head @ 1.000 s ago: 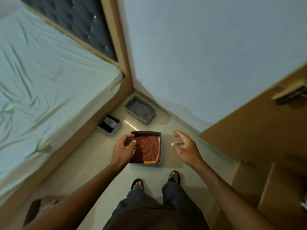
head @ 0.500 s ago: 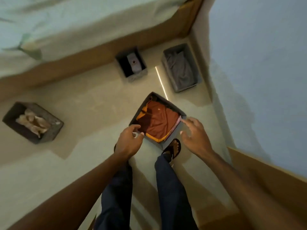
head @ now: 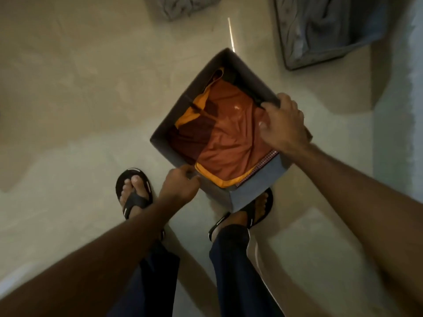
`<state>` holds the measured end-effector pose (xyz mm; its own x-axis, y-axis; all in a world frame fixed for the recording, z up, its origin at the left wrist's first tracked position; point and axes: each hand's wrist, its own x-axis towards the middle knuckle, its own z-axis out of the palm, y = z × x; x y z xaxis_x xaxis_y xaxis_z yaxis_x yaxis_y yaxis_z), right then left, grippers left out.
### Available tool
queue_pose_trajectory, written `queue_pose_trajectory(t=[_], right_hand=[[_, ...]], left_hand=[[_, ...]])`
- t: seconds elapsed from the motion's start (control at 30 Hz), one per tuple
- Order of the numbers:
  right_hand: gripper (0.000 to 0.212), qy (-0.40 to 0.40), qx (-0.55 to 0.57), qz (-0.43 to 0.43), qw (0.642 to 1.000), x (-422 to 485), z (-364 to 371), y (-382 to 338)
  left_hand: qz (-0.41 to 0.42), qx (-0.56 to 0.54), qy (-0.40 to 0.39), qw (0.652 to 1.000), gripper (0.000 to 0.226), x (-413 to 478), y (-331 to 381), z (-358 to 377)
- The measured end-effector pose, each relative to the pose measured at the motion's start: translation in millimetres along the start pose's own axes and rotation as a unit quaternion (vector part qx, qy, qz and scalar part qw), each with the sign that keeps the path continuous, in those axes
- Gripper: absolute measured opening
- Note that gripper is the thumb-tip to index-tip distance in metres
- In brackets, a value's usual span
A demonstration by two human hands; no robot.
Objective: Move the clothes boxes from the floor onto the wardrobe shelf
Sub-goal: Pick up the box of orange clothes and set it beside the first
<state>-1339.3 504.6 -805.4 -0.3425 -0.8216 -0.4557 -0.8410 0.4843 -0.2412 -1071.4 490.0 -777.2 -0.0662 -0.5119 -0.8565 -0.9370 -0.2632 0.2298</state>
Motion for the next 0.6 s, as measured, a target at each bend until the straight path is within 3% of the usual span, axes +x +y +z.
queue_pose_trajectory(t=[0.13,0.23,0.3,0.6], right_hand=[[0.041,0.01,-0.018,-0.016,1.0,16,7,5],[0.042,0.013,0.04,0.032,0.999,16,-9,9],[0.041,0.015,0.077,0.056,0.995,2,-22,10],[0.04,0.035,0.194,0.139,0.97,-167,-132,-25]], left_hand=[[-0.013,-0.008,0.005,1.0,0.04,13,-3,6],[-0.022,-0.031,0.03,0.999,0.049,6,5,-8],[-0.008,-0.006,0.047,0.999,0.042,-7,11,-26],[0.118,0.119,0.071,0.983,0.046,-141,44,-135]])
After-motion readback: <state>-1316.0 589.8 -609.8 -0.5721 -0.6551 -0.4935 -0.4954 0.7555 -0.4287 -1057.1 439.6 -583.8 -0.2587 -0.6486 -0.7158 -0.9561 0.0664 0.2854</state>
